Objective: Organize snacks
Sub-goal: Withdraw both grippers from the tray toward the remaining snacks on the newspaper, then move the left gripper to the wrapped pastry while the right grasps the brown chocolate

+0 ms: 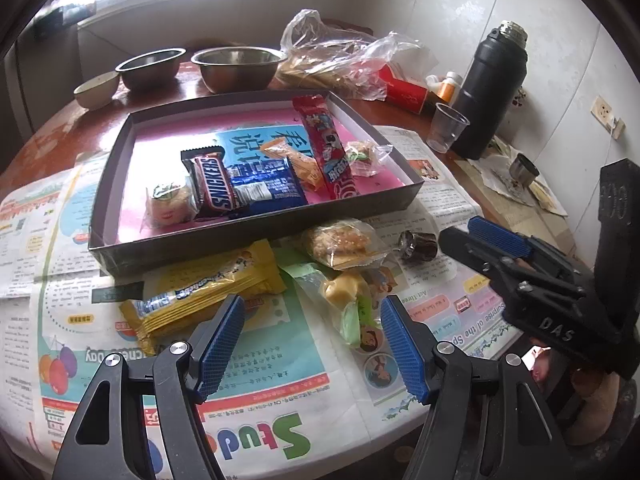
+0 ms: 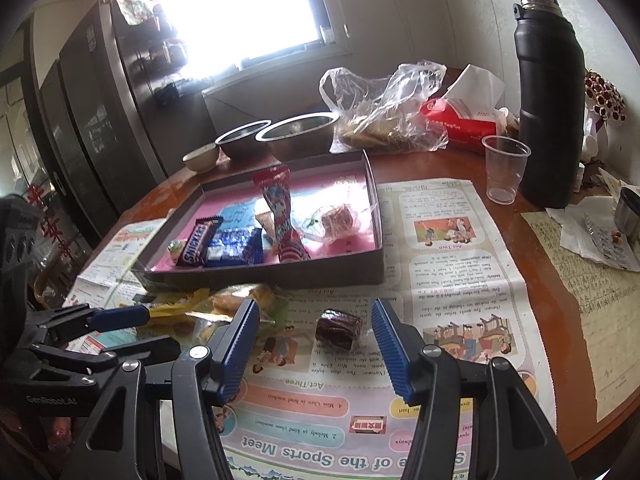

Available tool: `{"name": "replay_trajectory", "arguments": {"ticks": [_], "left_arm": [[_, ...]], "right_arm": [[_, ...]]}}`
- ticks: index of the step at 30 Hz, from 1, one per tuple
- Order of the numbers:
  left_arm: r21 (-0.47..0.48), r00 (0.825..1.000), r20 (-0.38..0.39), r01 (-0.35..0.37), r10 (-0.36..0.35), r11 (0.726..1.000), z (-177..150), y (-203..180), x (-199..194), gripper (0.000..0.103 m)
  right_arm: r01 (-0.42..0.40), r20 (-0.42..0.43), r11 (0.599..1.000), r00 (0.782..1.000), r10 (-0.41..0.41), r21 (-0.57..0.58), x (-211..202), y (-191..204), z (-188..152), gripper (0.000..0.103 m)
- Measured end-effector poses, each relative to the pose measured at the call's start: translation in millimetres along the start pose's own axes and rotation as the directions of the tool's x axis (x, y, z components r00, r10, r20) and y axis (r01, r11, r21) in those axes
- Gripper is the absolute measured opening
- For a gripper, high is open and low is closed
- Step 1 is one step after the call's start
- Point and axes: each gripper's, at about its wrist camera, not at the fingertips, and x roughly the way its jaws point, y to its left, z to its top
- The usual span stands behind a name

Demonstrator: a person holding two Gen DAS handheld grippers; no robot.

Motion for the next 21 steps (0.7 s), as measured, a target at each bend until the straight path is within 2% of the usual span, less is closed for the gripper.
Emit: {"name": "replay_trajectory", "arguments": {"ticks": [10,14,21], "left_arm": [[0.000,1.000,-0.028,0.012,-0.012,1.000,-0.8,-3.7,12.1,0.072],[-0.001,0.999,-0.040,0.016,-0.016,1.000,-0.8,-4.9,18.0,0.072],[-0.008,0.998,-0.053,0.022,-0.023,1.000,0.7,-6.4,26.7,0.072]], "right_arm": [[0.039,-0.045,0.999,0.998,-0.039,-0.001,18.5,-5.4,-9.2,0.058],[0.057,-0.055,0.998,0.997,-0.057,-0.007,24.6,-6.2,-11.0,0.063],[0.071,-0.070,0.997,0.995,-0.072,-0.004,35.8,-7.2,-11.8,0.064]]}}
